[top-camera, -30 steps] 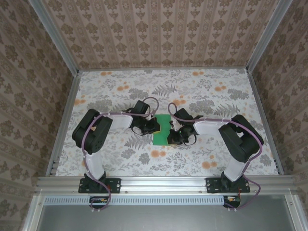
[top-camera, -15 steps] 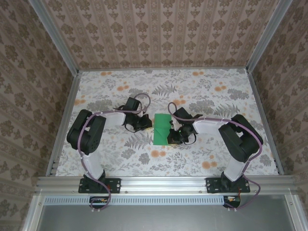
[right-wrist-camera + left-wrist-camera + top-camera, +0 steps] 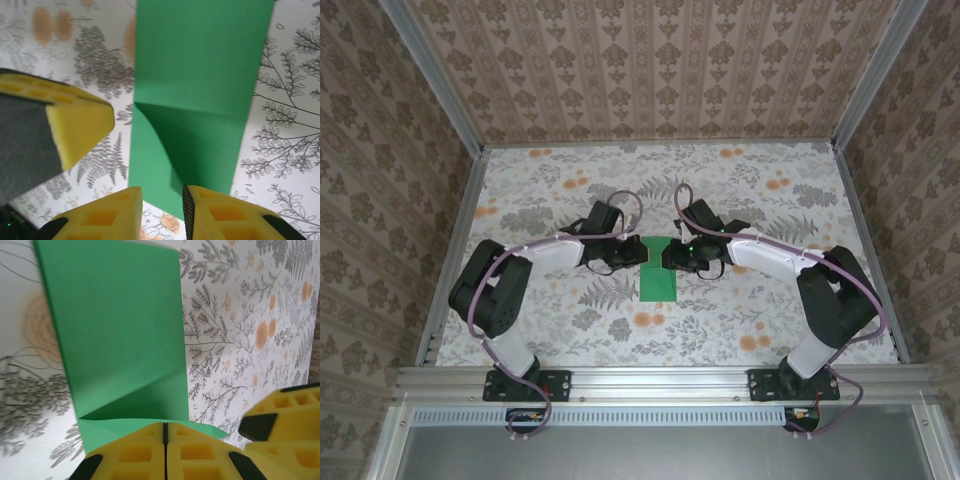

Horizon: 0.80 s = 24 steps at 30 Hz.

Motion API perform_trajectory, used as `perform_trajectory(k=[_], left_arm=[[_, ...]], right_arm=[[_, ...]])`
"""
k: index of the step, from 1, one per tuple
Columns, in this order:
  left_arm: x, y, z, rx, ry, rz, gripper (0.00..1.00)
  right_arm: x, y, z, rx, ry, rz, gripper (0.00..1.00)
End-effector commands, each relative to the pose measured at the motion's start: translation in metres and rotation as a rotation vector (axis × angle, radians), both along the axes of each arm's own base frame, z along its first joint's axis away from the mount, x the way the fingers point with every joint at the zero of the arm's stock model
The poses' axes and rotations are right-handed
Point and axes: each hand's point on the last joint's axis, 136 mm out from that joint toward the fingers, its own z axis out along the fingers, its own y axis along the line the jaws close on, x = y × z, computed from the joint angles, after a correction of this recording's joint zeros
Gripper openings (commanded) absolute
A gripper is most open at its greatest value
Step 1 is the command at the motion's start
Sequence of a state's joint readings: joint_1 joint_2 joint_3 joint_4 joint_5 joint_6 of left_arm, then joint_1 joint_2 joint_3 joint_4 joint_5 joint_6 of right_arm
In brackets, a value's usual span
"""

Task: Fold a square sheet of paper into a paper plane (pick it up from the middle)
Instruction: Fold the triangle a second time at the center of the table.

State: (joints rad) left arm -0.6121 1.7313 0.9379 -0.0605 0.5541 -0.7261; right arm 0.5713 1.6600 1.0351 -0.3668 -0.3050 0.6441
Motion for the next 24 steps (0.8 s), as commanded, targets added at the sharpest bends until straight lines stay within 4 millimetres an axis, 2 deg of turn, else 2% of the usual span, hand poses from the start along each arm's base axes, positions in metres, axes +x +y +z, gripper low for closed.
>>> perform_trajectory(k=[1,10,16,19,24], left_arm=[[-0.009,-0.009,-0.016,-0.001,0.051,-0.006,0.06],[-0.011,-0.017,-0.035,0.047,0.084,-0.001,0.06],[-0.011,-0.014,-0.044,0.096,0.107,0.01,0.05],[-0.013,-0.012,-0.049,0.118,0.117,0.015,0.05],[-0.014,-0.007,-0.052,0.148,0.121,0.024,0.05]], right_arm=[[0.002,-0.003,-0.011,-0.04,0.032,-0.01,0.29],[0.007,-0.018,-0.031,-0.163,0.04,-0.002,0.33],[0.012,-0.028,-0.029,-0.224,0.013,-0.028,0.35],[0.011,-0.023,-0.027,-0.198,0.008,-0.011,0.32],[0.001,-0.006,-0.031,-0.113,0.045,0.051,0.19]])
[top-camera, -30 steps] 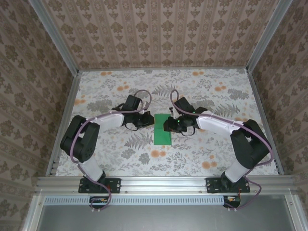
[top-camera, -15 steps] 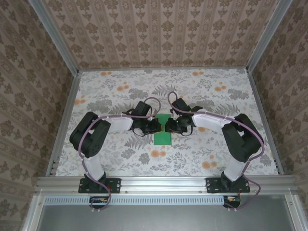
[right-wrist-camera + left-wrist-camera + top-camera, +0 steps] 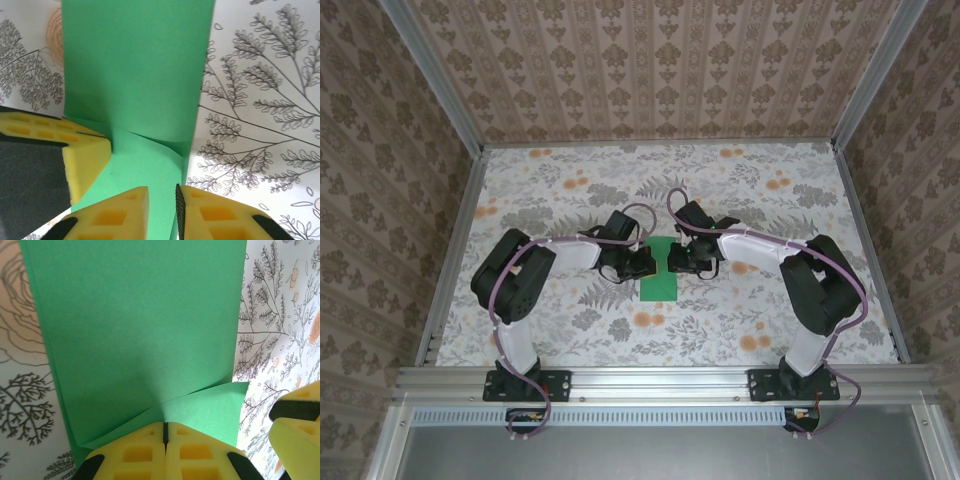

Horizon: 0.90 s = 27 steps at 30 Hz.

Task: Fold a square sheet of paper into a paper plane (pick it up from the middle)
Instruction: Fold the triangle a second time at the center of the table.

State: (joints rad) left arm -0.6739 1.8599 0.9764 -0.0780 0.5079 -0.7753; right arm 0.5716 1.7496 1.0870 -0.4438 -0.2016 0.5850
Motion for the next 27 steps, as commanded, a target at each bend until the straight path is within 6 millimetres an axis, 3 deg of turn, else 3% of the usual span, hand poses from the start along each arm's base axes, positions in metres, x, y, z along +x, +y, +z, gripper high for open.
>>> perform_trajectory(k=[1,9,17,23,27], left_arm=[[-0.001,0.007,-0.009,0.061,0.024,0.023,0.05],[0.001,0.003,0.0,0.044,0.016,0.017,0.08],[0.006,0.008,0.031,0.004,-0.007,0.069,0.29],[0.004,0.024,0.033,0.005,-0.008,0.131,0.46],[0.0,0.025,0.028,-0.004,0.01,0.135,0.47]], right_arm=[[-0.007,0.011,-0.005,0.047,0.039,0.046,0.17],[-0.025,0.014,-0.026,0.051,0.12,0.081,0.16],[-0.023,0.008,-0.038,0.007,0.148,0.05,0.18],[-0.012,0.012,-0.016,0.06,0.067,0.026,0.22],[-0.003,0.007,-0.005,0.058,0.021,0.002,0.3]])
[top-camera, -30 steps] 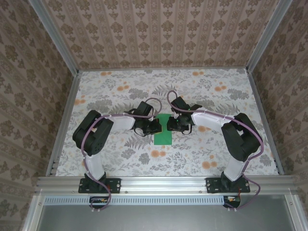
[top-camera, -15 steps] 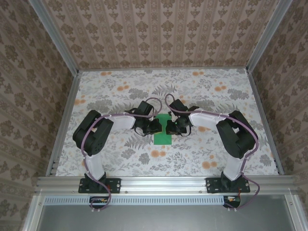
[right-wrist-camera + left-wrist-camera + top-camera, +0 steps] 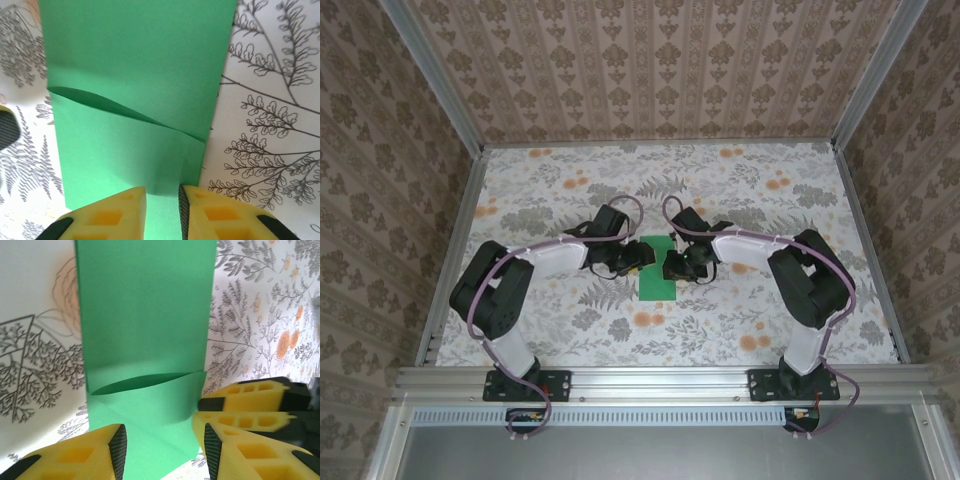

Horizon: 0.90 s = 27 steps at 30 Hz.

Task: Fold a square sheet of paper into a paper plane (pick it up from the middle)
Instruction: Fold the triangle a second time at the center of the table.

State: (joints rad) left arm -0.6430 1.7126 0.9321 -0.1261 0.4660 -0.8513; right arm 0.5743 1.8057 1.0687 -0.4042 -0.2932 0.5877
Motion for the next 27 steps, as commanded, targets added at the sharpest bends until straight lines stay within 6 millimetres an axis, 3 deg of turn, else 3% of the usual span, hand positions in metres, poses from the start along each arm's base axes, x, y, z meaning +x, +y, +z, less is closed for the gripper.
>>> perform_trajectory(k=[1,11,20,27], left_arm=[[-0.005,0.005,-0.006,0.004,0.03,0.024,0.47],[-0.009,0.001,-0.013,-0.022,0.058,0.021,0.47],[-0.011,-0.005,-0.014,-0.064,0.067,0.009,0.47],[-0.011,-0.009,-0.017,-0.076,0.077,0.002,0.46]], right_arm=[[0.01,-0.007,0.014,-0.001,-0.056,-0.033,0.31],[0.02,-0.004,0.01,-0.016,-0.061,-0.012,0.37],[0.023,-0.005,0.01,-0.007,-0.068,-0.026,0.16],[0.025,-0.012,0.008,-0.016,-0.073,-0.062,0.1]])
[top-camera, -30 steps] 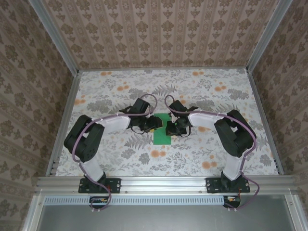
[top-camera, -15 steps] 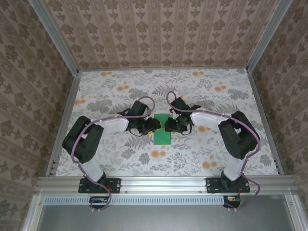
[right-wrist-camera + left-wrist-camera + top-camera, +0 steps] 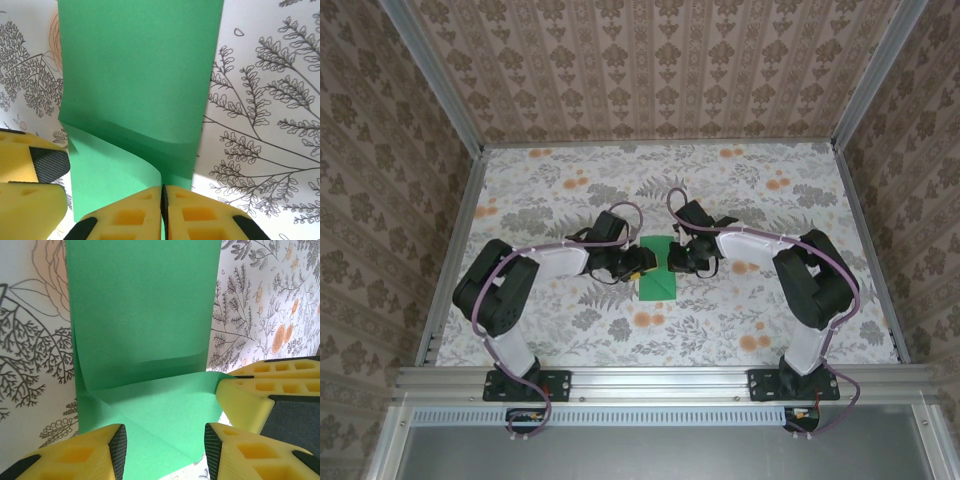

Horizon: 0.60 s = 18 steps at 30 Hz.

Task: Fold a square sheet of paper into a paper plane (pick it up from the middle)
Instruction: Fold the triangle a second time at the center of the table.

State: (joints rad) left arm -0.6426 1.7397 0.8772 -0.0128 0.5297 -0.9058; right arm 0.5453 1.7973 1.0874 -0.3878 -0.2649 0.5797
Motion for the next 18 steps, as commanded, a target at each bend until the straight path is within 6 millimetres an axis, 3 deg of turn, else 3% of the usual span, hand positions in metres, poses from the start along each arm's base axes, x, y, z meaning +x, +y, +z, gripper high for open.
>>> perform_trajectory(k=[1,18], left_arm=[[-0.0052,-0.0024,-0.0078,-0.009,0.036,-0.006,0.46],[0.0007,-0.0115,-0.0098,-0.043,0.033,-0.009,0.39]], right_arm=[[0.0061,-0.006,-0.0014,-0.016,-0.019,-0.034,0.1],[0.0034,-0.013,-0.009,-0.024,0.01,-0.066,0.09]])
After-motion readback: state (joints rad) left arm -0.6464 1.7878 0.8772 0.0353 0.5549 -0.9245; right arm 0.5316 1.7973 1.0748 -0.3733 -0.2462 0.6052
